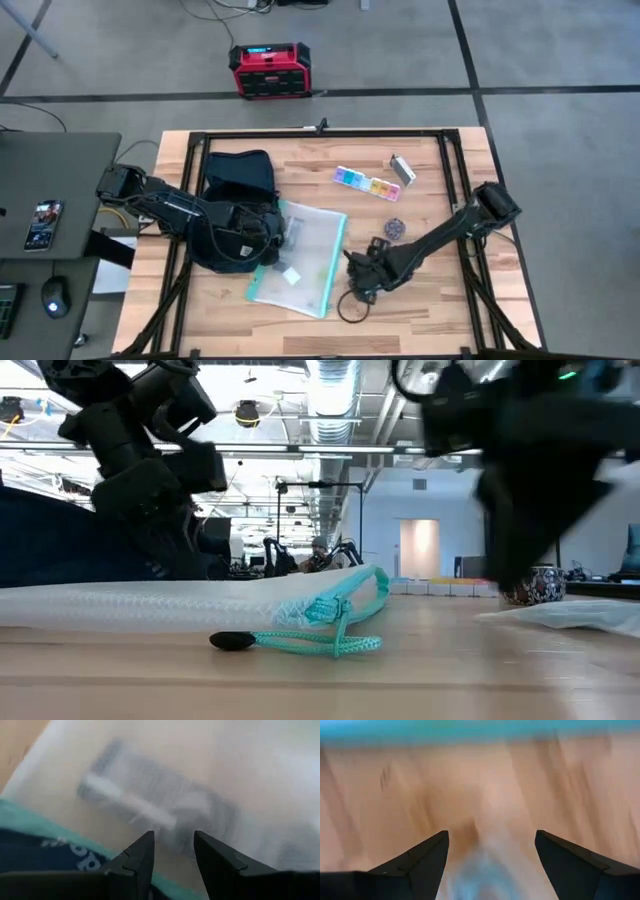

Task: Unpack backpack
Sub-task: Remove the earphones from the zip bag, then remove the charger adapter from the zip bag

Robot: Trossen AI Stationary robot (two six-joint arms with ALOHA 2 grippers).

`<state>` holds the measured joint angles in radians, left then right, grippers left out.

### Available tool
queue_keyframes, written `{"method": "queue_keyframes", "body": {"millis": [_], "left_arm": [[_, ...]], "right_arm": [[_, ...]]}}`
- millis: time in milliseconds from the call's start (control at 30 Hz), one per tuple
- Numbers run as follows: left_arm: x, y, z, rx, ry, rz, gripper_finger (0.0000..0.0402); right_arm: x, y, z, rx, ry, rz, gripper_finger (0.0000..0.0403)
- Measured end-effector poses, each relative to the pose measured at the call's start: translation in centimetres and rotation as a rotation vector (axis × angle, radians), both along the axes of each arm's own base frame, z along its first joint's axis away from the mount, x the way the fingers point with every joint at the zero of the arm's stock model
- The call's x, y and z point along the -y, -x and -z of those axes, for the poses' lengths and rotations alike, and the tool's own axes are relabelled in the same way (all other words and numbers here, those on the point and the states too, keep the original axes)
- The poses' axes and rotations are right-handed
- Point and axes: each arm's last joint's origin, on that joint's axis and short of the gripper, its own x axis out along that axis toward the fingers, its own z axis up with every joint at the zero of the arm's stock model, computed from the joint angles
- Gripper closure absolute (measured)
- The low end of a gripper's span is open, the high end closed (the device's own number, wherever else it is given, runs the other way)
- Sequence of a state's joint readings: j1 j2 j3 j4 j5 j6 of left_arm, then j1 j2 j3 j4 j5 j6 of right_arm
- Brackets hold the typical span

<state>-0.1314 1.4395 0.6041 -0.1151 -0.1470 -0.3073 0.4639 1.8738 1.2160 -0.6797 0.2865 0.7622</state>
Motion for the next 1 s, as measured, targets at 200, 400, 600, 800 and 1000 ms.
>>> {"method": "queue_keyframes", "body": {"millis": [200, 400, 600, 800, 1000], "left_arm": [[0.6, -0.2, -0.4, 0.003, 0.002, 0.041, 0.0277], [1.5, 0.2, -0.2, -0.039, 0.009, 0.061, 0.0277], [2.4, 0.4, -0.2, -0.035, 0.021, 0.082, 0.0277], [3.9, 0.8, -0.2, -0.064, 0.101, 0.191, 0.0277], [6.1, 1.5, 0.1, -0.097, 0.137, 0.354, 0.0277]], "right_arm": [[2.3, -3.5, 2.1, 0.113, -0.008, -0.002, 0.0112], [3.7, -5.4, 1.6, 0.246, -0.02, -0.025, 0.0112], [4.2, -6.6, 1.2, 0.345, -0.026, -0.044, 0.0112], [5.3, -8.0, 2.3, 0.408, -0.063, -0.039, 0.0112], [5.1, -7.9, 2.6, 0.385, -0.075, -0.051, 0.0112]]}}
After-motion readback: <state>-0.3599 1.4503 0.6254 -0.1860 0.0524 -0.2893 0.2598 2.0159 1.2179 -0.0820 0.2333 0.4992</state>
